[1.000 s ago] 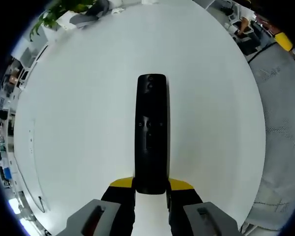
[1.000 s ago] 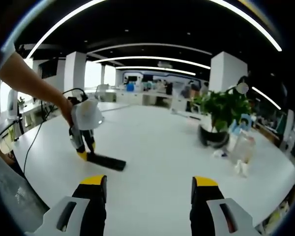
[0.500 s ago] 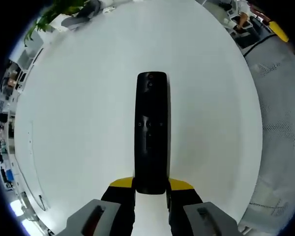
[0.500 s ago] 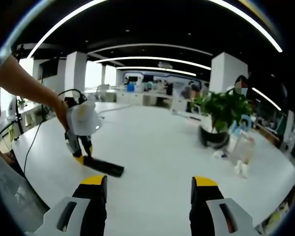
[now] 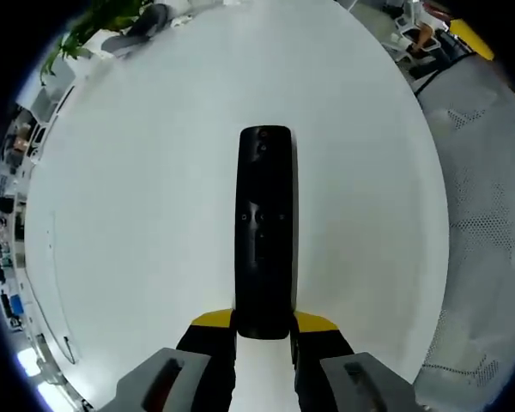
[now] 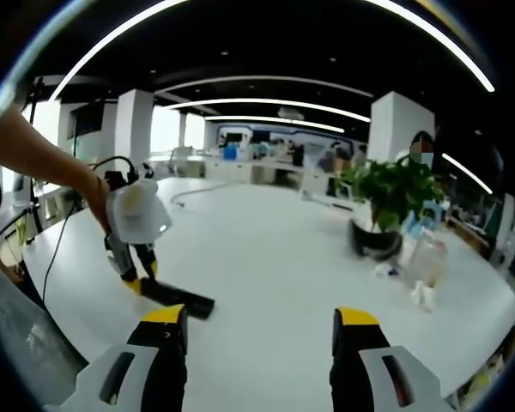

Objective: Press the specified remote control buttons in sequence, fully releasing each button before pressing the next.

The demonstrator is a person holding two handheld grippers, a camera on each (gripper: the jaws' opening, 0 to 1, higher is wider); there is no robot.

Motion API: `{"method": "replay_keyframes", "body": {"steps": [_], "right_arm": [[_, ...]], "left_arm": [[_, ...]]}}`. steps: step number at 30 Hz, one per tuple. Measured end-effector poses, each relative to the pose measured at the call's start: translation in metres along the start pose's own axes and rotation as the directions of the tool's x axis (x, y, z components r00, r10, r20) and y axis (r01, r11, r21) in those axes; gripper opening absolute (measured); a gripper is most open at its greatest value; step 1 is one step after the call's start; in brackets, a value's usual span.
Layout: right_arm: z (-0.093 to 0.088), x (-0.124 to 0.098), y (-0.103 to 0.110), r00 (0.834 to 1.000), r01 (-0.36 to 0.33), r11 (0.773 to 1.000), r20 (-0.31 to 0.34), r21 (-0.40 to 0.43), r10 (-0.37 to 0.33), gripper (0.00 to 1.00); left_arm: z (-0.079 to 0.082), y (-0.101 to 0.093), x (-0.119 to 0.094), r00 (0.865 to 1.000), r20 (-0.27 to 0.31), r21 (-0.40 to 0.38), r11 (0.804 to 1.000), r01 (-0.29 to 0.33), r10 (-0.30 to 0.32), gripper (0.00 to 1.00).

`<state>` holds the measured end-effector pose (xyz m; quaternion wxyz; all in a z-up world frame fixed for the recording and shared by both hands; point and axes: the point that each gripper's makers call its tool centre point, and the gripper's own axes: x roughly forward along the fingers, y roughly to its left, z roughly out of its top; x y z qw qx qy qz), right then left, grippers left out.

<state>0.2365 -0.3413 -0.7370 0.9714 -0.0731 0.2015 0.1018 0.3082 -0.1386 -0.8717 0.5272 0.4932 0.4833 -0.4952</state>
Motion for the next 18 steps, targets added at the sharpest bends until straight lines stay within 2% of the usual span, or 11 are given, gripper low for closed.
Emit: {"method": "replay_keyframes", "body": {"steps": [18], "right_arm": [[-0.002, 0.001, 0.002, 1.000, -0.008, 1.000, -0.014, -0.001, 0.008, 0.63]], "left_arm": [[0.001, -0.021, 0.000, 1.000, 0.014, -0.035, 0.999, 0.001, -0.001, 0.23]]}}
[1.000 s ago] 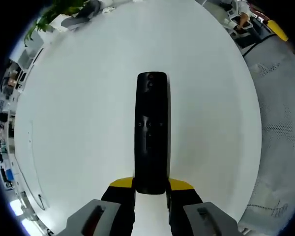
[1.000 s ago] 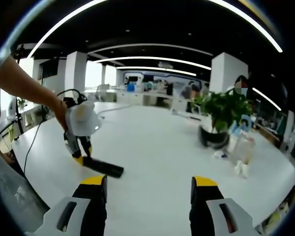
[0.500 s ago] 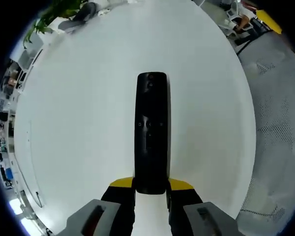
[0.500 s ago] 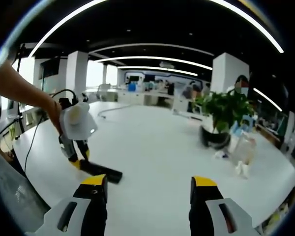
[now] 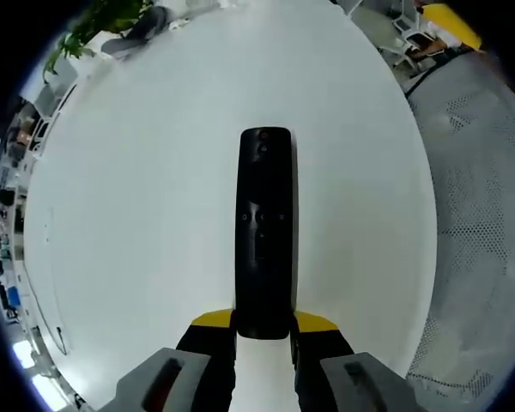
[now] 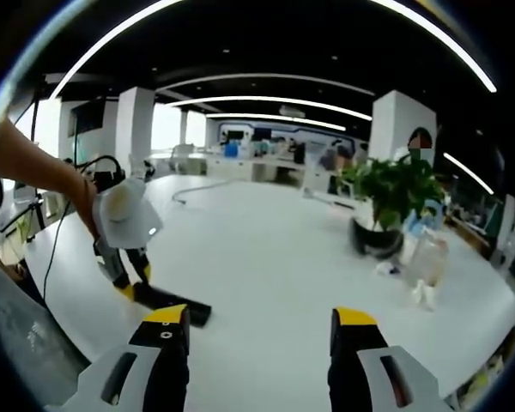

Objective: Press the specified remote control buttons in sequence, fully releasing each button before pressing the next.

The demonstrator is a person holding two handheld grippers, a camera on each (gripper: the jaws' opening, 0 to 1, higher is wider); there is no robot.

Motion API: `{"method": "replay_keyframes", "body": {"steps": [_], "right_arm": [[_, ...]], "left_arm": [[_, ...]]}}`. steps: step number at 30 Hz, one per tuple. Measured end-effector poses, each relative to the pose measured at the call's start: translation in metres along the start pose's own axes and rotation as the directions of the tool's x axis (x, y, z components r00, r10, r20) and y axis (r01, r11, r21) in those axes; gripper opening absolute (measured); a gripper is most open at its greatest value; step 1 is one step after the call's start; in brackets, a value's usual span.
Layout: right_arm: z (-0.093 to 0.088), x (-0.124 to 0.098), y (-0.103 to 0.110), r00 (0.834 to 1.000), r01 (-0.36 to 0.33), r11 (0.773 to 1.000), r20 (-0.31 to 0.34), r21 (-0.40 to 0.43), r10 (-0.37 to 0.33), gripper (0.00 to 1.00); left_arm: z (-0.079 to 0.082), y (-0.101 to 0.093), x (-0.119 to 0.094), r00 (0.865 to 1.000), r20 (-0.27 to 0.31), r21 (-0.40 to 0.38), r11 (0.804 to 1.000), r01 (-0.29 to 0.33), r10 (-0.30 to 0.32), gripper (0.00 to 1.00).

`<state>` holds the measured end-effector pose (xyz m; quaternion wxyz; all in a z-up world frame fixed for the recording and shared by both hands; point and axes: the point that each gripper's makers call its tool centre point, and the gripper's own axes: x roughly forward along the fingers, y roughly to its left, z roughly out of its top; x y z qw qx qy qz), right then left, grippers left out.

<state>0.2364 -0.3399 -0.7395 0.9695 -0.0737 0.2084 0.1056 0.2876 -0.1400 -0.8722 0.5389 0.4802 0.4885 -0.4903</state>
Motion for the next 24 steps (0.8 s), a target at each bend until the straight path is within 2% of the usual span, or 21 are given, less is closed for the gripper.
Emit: {"method": "replay_keyframes", "body": {"steps": [24], "right_arm": [[-0.002, 0.000, 0.006, 0.999, -0.032, 0.999, -0.014, 0.011, 0.032, 0.54]], "left_arm": [[0.003, -0.030, -0.001, 1.000, 0.026, -0.040, 0.999, 0.001, 0.000, 0.23]]}}
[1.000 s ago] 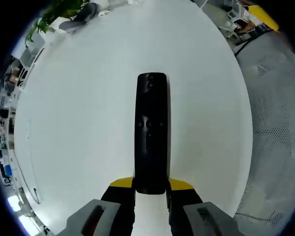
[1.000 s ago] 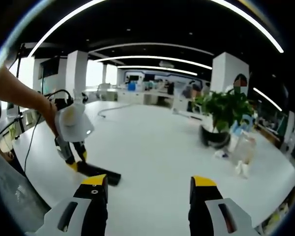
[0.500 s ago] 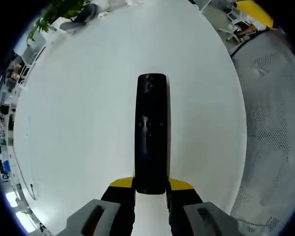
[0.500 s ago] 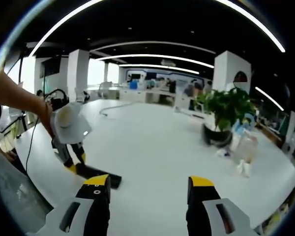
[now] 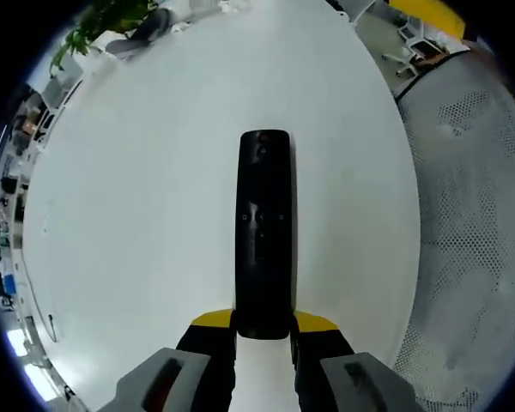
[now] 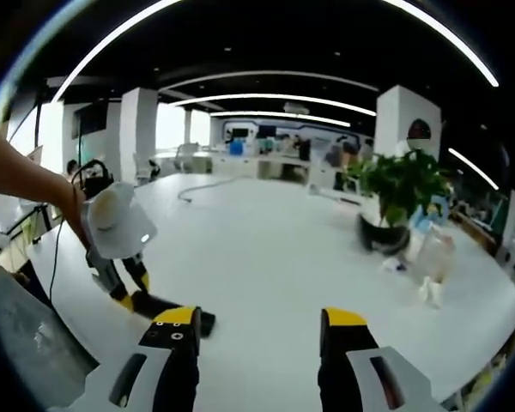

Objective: Press the specified remote control buttons in sequence, fully releasing each button before pressing the next.

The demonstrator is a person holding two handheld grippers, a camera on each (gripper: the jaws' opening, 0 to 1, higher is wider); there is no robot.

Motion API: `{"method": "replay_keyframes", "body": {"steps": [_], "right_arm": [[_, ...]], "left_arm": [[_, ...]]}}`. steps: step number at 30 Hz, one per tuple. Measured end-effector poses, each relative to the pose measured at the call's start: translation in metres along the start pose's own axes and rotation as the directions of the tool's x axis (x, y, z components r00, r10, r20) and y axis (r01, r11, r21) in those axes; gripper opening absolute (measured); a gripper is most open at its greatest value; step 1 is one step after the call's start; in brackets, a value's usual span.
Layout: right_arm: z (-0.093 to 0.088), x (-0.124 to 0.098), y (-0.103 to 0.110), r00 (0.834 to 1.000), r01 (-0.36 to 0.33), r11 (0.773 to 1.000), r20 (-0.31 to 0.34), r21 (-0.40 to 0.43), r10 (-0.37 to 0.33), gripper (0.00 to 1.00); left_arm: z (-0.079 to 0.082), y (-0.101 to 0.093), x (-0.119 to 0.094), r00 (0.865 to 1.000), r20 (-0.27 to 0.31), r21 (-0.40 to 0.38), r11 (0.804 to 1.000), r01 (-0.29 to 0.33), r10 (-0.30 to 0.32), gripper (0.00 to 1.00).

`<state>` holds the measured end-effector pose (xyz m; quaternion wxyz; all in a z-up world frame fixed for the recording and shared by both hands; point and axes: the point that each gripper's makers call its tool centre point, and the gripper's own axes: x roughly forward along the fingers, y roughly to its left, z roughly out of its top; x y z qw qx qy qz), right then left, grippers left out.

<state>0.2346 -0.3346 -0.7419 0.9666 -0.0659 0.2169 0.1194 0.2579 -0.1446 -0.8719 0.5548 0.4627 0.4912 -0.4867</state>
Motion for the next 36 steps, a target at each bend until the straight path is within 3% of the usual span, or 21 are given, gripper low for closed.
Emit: {"method": "replay_keyframes", "body": {"steps": [28, 34, 36], "right_arm": [[-0.003, 0.001, 0.008, 0.999, -0.029, 1.000, -0.026, -0.002, 0.029, 0.44], [-0.005, 0.004, 0.023, 0.993, -0.096, 0.995, -0.065, -0.016, 0.095, 0.32], [-0.005, 0.005, 0.028, 0.990, -0.118, 0.993, -0.082, -0.020, 0.116, 0.23]], "left_arm": [[0.001, -0.031, -0.002, 1.000, 0.001, -0.031, 1.000, -0.002, 0.002, 0.23], [0.000, -0.030, -0.003, 0.999, 0.036, -0.029, 1.000, -0.001, 0.002, 0.24], [0.000, -0.030, -0.004, 0.999, 0.049, -0.031, 1.000, -0.002, 0.003, 0.24]]}}
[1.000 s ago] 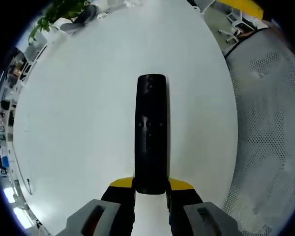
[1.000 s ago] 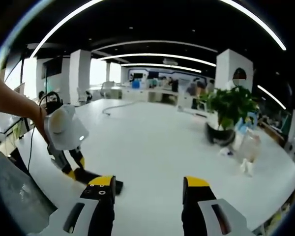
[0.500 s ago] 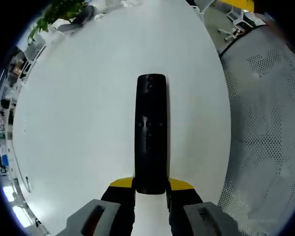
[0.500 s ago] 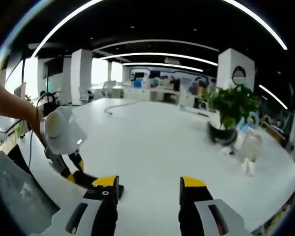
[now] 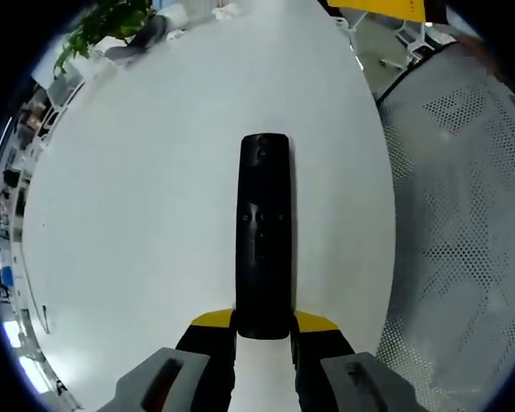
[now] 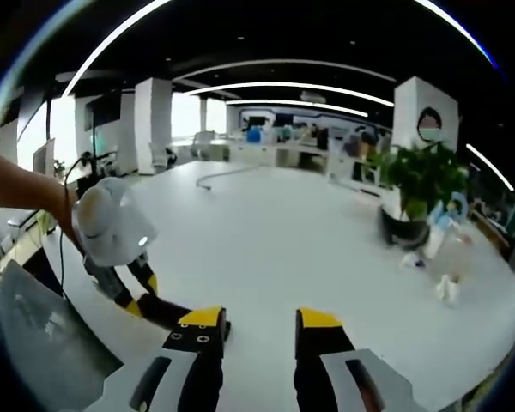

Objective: Press the specified remote control buttons in sequence, fully releasing each button before pressing the next.

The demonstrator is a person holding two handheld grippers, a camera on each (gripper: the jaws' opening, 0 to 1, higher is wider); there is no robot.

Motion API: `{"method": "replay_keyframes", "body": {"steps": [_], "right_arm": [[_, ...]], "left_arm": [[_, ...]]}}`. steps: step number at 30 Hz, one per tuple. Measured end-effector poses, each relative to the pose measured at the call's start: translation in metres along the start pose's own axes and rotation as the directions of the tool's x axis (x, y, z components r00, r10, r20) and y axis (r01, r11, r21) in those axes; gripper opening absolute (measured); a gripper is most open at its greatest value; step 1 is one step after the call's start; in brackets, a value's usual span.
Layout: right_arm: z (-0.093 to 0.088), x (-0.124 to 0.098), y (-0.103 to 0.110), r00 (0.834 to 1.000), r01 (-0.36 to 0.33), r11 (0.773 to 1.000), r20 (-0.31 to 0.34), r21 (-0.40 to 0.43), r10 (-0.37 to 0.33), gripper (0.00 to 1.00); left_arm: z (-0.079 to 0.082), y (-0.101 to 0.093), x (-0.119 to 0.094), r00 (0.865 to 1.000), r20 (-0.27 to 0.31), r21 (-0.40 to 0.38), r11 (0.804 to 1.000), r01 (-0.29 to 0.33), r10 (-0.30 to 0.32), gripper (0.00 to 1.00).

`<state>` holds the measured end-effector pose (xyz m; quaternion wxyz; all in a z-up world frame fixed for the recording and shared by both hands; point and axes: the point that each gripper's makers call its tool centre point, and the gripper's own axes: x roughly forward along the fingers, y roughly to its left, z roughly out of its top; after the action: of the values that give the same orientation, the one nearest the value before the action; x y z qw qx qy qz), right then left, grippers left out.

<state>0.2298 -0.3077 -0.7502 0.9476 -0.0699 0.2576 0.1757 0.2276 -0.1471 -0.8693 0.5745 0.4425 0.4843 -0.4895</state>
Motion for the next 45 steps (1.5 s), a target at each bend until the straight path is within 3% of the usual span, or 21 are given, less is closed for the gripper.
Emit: {"method": "replay_keyframes", "body": {"steps": [7, 11, 14, 19, 23, 27, 28, 30, 34, 40, 45], "right_arm": [[0.013, 0.020, 0.015, 0.995, -0.088, 0.995, -0.042, 0.047, 0.090, 0.00], [0.004, 0.039, 0.018, 0.985, -0.112, 0.987, -0.119, 0.113, 0.126, 0.00], [0.000, 0.050, 0.028, 0.970, -0.178, 0.965, -0.129, 0.191, 0.205, 0.00], [-0.012, 0.064, 0.023, 0.966, -0.153, 0.964, -0.174, 0.218, 0.192, 0.00], [-0.033, 0.066, 0.022, 0.959, -0.138, 0.968, -0.217, 0.207, 0.183, 0.00], [-0.042, 0.070, 0.029, 0.943, -0.164, 0.966, -0.256, 0.199, 0.212, 0.00], [-0.050, 0.070, 0.035, 0.924, -0.181, 0.957, -0.293, 0.227, 0.245, 0.00], [-0.054, 0.070, 0.040, 0.910, -0.194, 0.951, -0.319, 0.240, 0.266, 0.00], [-0.058, 0.073, 0.037, 0.913, -0.187, 0.959, -0.321, 0.212, 0.250, 0.00], [-0.060, 0.077, 0.037, 0.913, -0.179, 0.954, -0.320, 0.242, 0.253, 0.00], [-0.062, 0.078, 0.043, 0.907, -0.195, 0.955, -0.330, 0.225, 0.263, 0.00]], "left_arm": [[-0.001, 0.001, 0.000, 0.998, 0.066, 0.001, 1.000, 0.008, -0.008, 0.24], [0.000, 0.001, 0.000, 0.996, 0.093, 0.008, 1.000, 0.014, -0.014, 0.24], [0.001, 0.000, 0.000, 0.995, 0.097, 0.019, 1.000, 0.014, -0.016, 0.24], [0.002, 0.001, 0.000, 0.995, 0.094, 0.026, 0.999, 0.030, -0.032, 0.24], [0.002, 0.000, 0.000, 0.997, 0.075, 0.036, 0.999, 0.031, -0.033, 0.24], [0.001, 0.000, 0.000, 0.997, 0.073, 0.029, 0.999, 0.029, -0.031, 0.24], [0.001, 0.000, 0.000, 0.997, 0.076, 0.027, 0.999, 0.030, -0.032, 0.24], [0.001, 0.000, 0.000, 0.996, 0.080, 0.025, 0.999, 0.031, -0.033, 0.24], [0.001, 0.000, 0.000, 0.996, 0.086, 0.022, 0.999, 0.027, -0.029, 0.24], [0.000, 0.000, -0.001, 0.993, 0.114, 0.019, 0.999, 0.028, -0.030, 0.24], [0.001, 0.000, -0.001, 0.991, 0.132, 0.021, 0.999, 0.030, -0.033, 0.24]]}}
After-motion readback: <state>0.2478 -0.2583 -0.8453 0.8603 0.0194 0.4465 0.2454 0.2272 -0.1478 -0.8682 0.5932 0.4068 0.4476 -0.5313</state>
